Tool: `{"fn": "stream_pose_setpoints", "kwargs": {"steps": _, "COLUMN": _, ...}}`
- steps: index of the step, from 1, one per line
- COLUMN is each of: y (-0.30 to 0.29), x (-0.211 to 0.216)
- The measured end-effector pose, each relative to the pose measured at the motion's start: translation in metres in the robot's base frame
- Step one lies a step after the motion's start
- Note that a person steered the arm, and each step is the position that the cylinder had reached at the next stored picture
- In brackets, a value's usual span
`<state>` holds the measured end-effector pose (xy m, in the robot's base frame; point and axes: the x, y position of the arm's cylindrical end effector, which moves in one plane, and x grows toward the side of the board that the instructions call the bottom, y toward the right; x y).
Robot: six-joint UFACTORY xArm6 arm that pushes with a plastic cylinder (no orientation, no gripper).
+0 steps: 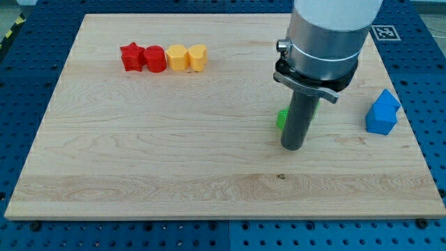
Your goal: Slide the arm towards the left bottom
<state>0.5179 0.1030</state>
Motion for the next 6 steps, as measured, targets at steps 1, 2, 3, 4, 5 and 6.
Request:
{"fn": "stream_pose_setpoints", "kwargs": {"steps": 1, "y": 0.010, "x": 0.000}}
{"fn": "stream_pose_setpoints", "kwargs": {"steps": 2, "y": 0.022, "x": 0.001}}
{"fn": "stream_pose_setpoints", "kwargs": {"steps": 3, "y": 0.034, "x": 0.002}}
{"fn": "stream_pose_setpoints", "kwargs": {"steps": 4, "y": 0.047, "x": 0.003}}
{"fn": "stream_pose_setpoints", "kwargs": {"steps": 5, "y": 0.059, "x": 0.005}}
{"fn": "stream_pose_setpoints", "kwargs": {"steps": 6, "y": 0.072, "x": 0.007}}
